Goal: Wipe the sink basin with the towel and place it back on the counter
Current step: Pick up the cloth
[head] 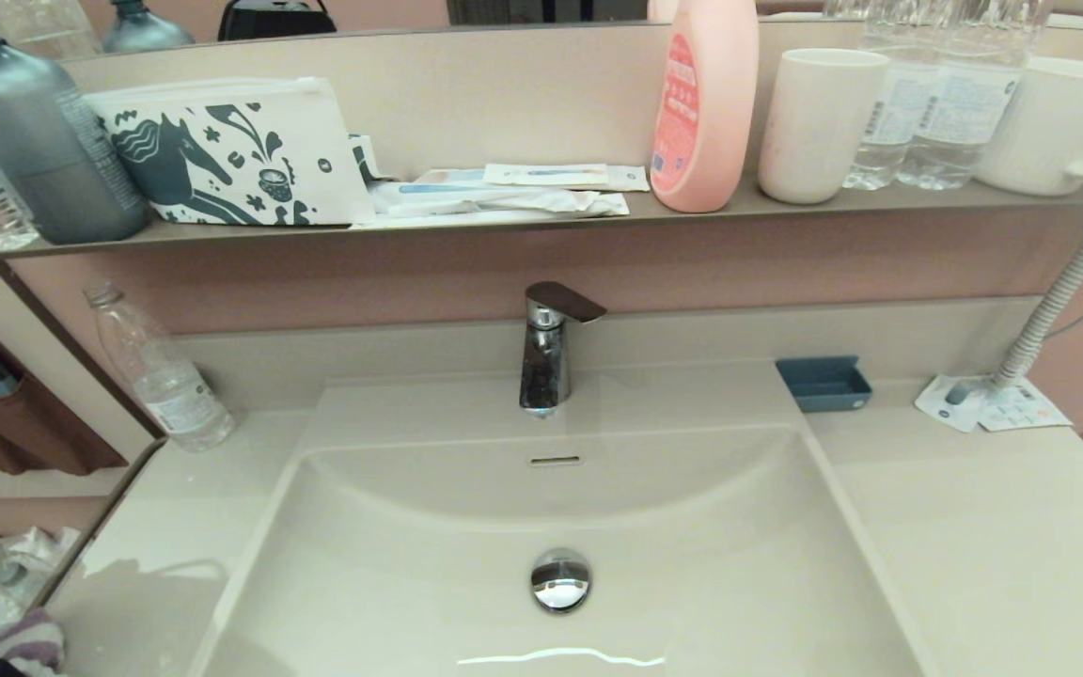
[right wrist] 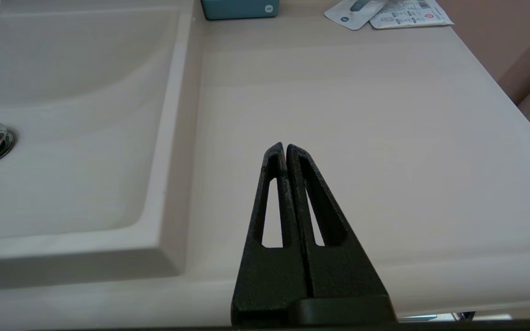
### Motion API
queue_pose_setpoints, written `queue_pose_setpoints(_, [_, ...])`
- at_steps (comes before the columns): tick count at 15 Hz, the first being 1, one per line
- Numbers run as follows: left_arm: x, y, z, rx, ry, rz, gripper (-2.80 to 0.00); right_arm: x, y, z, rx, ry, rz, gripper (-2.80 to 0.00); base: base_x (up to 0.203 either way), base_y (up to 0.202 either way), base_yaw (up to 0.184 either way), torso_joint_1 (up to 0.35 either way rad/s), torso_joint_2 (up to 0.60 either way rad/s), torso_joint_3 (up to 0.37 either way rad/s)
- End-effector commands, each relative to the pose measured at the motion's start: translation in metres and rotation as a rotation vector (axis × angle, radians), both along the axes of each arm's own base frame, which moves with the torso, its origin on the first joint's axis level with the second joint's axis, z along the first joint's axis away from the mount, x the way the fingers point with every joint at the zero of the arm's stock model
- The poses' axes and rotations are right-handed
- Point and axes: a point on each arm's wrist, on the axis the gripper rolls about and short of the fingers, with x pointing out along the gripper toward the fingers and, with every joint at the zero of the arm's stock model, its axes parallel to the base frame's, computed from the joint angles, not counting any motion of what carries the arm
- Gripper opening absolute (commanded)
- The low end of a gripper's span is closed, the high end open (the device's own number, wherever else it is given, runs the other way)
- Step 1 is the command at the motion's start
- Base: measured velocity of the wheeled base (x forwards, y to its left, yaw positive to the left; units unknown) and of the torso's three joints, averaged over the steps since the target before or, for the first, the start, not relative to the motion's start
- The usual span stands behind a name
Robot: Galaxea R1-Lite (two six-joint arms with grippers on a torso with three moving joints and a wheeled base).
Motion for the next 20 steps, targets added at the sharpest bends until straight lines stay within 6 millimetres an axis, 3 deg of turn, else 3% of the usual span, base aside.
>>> queue_pose_setpoints(1, [0.004, -0.001, -0.007, -0.035, 0.014, -0.018, 0.0, 0.0, 0.0, 0.0, -0.001, 0.001, 0.0, -2.8, 0.0, 0.0, 0.0, 0.0, 0.0, 0.0])
queue_pose_setpoints(5, [0.007, -0.004, -0.023, -0.09, 0.052, -0.026, 0.0, 0.0, 0.0, 0.0, -0.001, 0.001, 0.0, -2.8, 0.0, 0.0, 0.0, 0.0, 0.0, 0.0])
queue_pose_setpoints(6, [0.005, -0.005, -0.024, -0.097, 0.057, -0.028, -1.25, 0.0, 0.0, 0.0, -0.001, 0.001, 0.0, -2.8, 0.0, 0.0, 0.0, 0.0, 0.0, 0.0])
queue_pose_setpoints(7, [0.005, -0.006, -0.024, -0.097, 0.058, -0.028, -2.8, 0.0, 0.0, 0.0, 0.0, 0.001, 0.0, -2.8, 0.0, 0.0, 0.0, 0.0, 0.0, 0.0])
queue_pose_setpoints(16, [-0.007, -0.016, -0.013, -0.083, 0.034, -0.011, -2.8, 0.0, 0.0, 0.0, -0.001, 0.001, 0.0, -2.8, 0.0, 0.0, 0.0, 0.0, 0.0, 0.0])
queue_pose_setpoints(20, [-0.021, -0.02, 0.014, -0.013, -0.049, 0.032, -2.8, 0.0, 0.0, 0.0, 0.0, 0.001, 0.0, -2.8, 0.0, 0.0, 0.0, 0.0, 0.0, 0.0])
